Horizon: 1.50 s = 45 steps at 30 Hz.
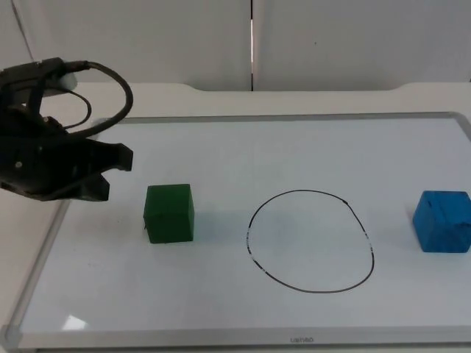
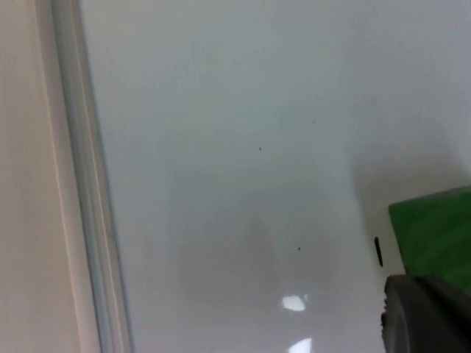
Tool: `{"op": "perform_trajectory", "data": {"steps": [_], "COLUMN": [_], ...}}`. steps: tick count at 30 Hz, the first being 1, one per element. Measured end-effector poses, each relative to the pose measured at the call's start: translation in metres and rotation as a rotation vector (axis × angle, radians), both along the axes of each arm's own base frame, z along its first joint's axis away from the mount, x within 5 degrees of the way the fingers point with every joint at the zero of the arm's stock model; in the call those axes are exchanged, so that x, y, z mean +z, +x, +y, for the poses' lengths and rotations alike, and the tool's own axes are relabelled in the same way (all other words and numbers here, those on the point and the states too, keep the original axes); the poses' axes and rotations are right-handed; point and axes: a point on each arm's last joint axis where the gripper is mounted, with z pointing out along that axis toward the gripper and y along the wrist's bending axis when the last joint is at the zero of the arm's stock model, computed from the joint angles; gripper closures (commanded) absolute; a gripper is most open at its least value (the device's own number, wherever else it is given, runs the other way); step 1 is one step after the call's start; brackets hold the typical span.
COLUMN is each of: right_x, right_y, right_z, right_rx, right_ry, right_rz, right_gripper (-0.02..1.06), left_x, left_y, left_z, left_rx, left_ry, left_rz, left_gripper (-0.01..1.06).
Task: Push the two cubes into the marked area.
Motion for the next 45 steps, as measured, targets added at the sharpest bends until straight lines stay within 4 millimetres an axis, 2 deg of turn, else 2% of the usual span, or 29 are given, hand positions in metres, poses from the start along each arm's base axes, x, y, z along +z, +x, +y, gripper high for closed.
{"op": "perform_trajectory", "data": {"steps": [8,19,26,35,45], "right_x": [0.0,0.0,0.0,0.0,0.0], "right_y": [0.0,0.0,0.0,0.0,0.0], "right_z": [0.0,0.0,0.0,0.0,0.0], "right_rx": [-0.001,-0.001,-0.001,0.0,0.0], "right_ry": [0.001,0.001,0.001,0.0,0.0], "right_rz": [0.0,0.0,0.0,0.0,0.0], "right_gripper": [-0.01,-0.01,-0.01,-0.01,-0.01], "left_x": [-0.022,-0.042,-0.042,-0.039,-0.038], "left_y": [0.013,0.018,0.018,0.018,0.02], "left_z": [-0.002,-0.008,-0.011,-0.034,-0.036], "left_rx": [-0.001,-0.03,-0.037,-0.105,-0.099], "left_ry": [0.006,-0.036,-0.043,-0.039,-0.049], "left_rz": [0.054,0.096,0.087,0.067,0.06], "left_gripper": [1.05,1.05,1.05,1.05,1.05]}}
